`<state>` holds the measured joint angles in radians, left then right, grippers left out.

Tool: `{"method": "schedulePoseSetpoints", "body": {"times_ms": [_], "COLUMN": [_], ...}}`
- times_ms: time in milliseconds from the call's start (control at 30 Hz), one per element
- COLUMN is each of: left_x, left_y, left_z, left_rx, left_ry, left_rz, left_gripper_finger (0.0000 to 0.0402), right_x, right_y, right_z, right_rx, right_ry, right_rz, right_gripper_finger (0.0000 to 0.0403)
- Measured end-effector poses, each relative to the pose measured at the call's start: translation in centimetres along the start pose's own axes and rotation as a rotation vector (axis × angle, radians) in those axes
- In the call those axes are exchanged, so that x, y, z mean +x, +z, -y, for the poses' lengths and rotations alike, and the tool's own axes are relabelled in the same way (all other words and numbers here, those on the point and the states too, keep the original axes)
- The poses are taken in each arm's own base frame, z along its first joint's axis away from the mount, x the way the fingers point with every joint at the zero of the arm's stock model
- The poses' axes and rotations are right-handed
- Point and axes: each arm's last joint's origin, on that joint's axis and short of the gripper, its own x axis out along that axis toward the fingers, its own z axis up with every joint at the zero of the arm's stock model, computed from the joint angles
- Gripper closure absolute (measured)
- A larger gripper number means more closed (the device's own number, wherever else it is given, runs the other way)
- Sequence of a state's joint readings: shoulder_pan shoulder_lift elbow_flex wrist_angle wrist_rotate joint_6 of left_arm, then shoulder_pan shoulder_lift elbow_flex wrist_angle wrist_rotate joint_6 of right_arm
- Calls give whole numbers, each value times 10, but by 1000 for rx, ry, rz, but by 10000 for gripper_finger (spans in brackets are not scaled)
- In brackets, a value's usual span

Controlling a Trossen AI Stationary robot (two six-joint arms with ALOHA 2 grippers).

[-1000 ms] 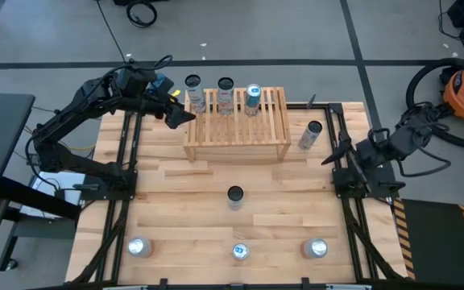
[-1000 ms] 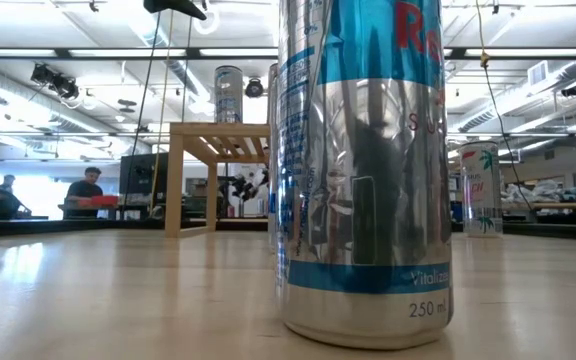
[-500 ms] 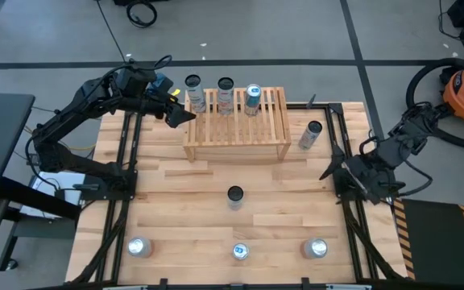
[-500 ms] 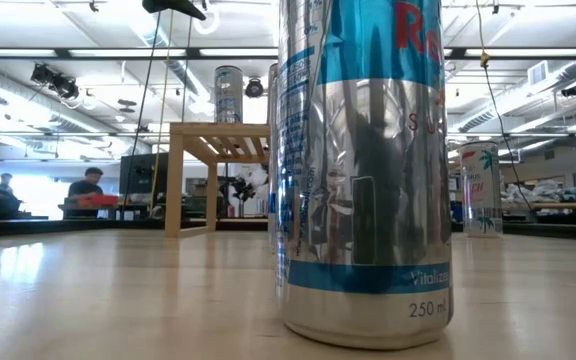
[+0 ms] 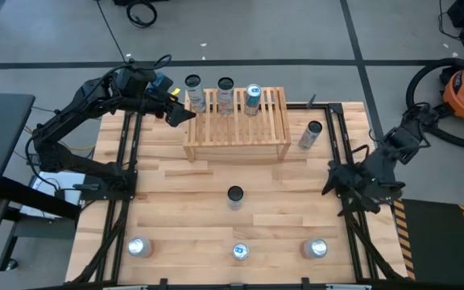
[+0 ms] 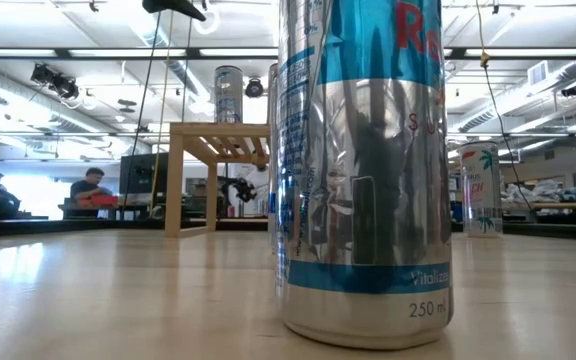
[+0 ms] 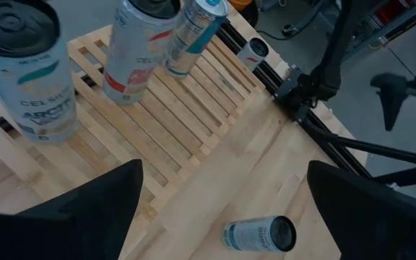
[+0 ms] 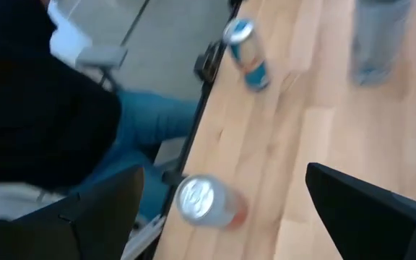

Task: Place canned beverage on shelf
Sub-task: Put the pink-white soda can on the shelf aligned with the other pink-white soda can

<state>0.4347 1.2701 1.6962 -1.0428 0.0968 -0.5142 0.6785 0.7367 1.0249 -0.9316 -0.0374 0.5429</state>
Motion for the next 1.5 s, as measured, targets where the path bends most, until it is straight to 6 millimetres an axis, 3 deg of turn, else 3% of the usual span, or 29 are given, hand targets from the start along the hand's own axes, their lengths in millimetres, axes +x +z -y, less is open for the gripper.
{"method": "schedulePoseSetpoints", "body": {"times_ms": [400,967,1500], "left_x": [0,0,0], "left_y": [0,0,0], "left_z": [0,0,0], "left_rx": [-37,-42,-24], "left_ry": [11,14,15], "left_rz": [6,9,8], "left_gripper_finger": [8,8,8], "right_x": [39,102,160], "right_y": [-4,-21,-32], "right_z": [-17,-38,-45], "right_rx": [-126,6,42], "right_ry": [22,-182,-198], "right_rz": [-198,-360,-493], "right_gripper_finger": [10,10,10]}}
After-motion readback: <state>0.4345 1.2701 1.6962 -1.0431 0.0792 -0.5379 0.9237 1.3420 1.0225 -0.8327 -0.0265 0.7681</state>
